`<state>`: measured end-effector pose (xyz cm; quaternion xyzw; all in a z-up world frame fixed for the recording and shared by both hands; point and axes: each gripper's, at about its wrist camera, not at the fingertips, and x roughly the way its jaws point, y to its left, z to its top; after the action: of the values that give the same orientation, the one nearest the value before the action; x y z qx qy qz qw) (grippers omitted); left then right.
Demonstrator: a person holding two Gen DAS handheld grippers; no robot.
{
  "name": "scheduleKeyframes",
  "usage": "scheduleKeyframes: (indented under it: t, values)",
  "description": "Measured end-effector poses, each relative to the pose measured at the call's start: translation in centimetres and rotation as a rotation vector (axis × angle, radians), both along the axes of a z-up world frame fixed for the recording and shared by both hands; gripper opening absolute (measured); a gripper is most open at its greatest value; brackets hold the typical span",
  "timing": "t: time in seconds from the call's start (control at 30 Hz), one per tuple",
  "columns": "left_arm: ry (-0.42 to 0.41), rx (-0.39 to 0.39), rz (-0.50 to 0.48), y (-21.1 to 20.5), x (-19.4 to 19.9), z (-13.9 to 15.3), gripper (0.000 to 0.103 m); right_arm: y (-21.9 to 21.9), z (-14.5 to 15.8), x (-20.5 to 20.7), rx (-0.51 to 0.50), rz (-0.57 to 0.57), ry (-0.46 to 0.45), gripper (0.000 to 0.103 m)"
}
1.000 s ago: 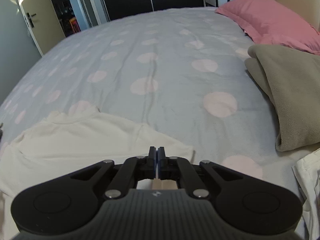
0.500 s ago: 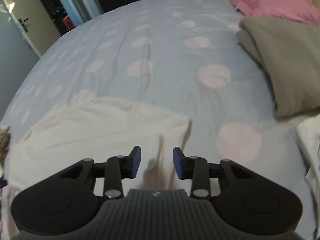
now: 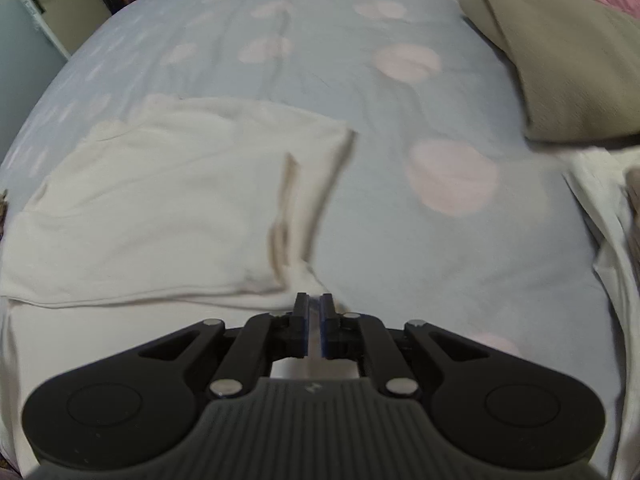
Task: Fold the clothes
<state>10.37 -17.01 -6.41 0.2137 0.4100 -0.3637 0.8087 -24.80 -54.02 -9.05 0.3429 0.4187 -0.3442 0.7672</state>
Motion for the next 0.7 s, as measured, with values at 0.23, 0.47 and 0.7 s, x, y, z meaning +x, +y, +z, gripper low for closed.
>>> scheduleKeyframes:
  t: [0.23,0.47,0.7]
  values:
    - [0.002,0.035,-0.145,0.9,-3.6,0.0,0.042,2.0,1.0,-1.0,-0.012,0.086,-0.033,0.028]
    - [0.003,0.071,-0.3,1.9,-7.5,-0.1,0.042,7.7,2.2,-0.6,-0.057,0.303,-0.036,0.035]
    - [-0.05,0.109,-0.507,3.6,-13.7,-0.3,0.046,15.6,1.9,-0.7,-0.122,0.553,0.021,0.045]
